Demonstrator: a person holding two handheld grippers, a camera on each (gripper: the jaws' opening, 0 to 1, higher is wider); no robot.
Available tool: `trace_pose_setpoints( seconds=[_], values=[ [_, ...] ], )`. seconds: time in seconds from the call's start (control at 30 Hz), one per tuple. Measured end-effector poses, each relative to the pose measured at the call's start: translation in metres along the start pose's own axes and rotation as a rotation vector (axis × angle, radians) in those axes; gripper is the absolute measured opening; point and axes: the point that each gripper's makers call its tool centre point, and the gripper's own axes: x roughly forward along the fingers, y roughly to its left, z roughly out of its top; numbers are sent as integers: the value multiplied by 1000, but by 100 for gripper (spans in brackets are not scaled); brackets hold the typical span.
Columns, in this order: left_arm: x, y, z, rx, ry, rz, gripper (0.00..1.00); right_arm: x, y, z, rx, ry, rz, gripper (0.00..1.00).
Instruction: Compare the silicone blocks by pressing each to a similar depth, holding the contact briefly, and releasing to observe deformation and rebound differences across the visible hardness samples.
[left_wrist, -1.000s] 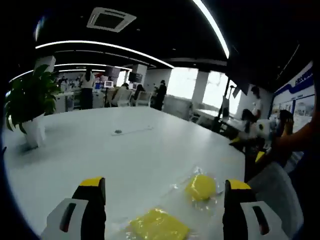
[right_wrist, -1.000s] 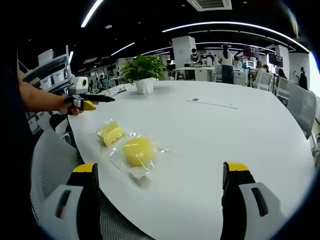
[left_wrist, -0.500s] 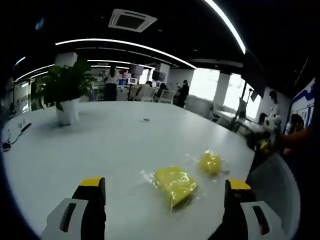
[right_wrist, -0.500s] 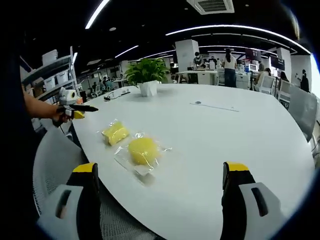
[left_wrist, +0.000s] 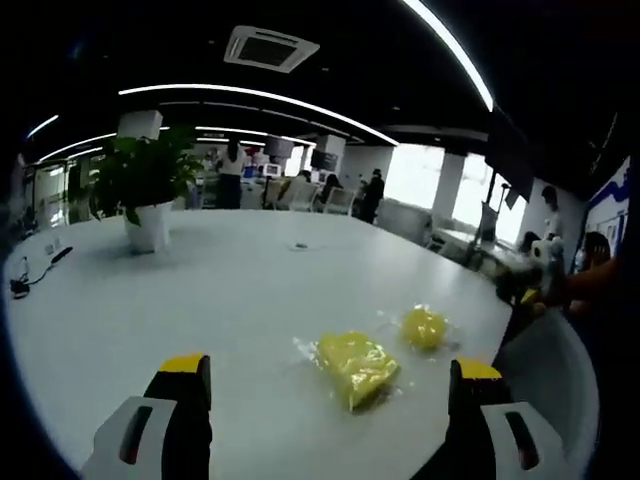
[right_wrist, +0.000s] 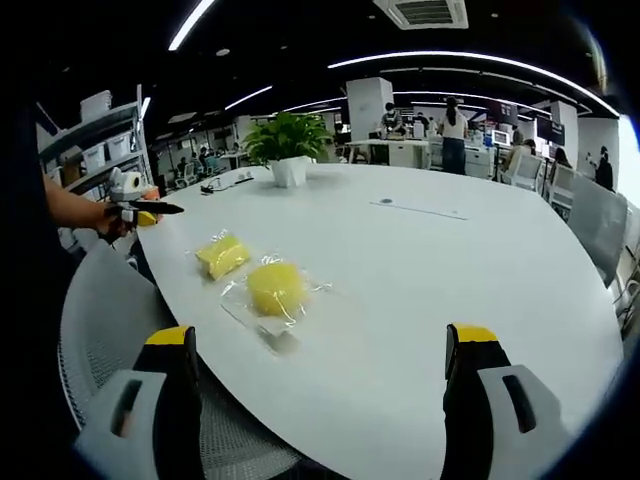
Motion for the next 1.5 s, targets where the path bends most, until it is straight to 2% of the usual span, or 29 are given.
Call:
trace_pose_setpoints(
  seconds=[0.1, 0.2, 0.53, 0.6, 0.67, 0.93, 1.17, 1.37, 1.5],
  values=[
    [-1, -2, 2, 23, -10, -7, 100, 0, 1, -1, 6, 6, 0, 96],
    [0, -8, -1, 36, 8, -25, 100, 0, 1, 0, 9, 7, -4, 96],
    [-6, -5, -5, 6, -3, -9, 100, -1, 1, 0, 43, -7, -18, 96],
    [-6, -6, -8, 18, 12, -19, 100, 0, 1, 2, 42, -14, -20, 96],
    [-5, -10, -3, 55, 7, -19, 100, 1, 1, 5, 44, -27, -21, 96],
    [-2, -9, 5, 40, -26, -21, 100, 4, 10, 2, 37, -16, -7, 96],
    [-7, -8, 4, 40, -26, -4, 100, 7, 14, -1, 43, -6, 9, 96],
    [-4, -3, 0, 13, 11, 8, 100, 8, 14, 2, 54, -15, 10, 96],
    [-3, -3, 1, -4, 1, 9, 100, 11, 15, -3, 59, -5, 16, 96]
  ],
)
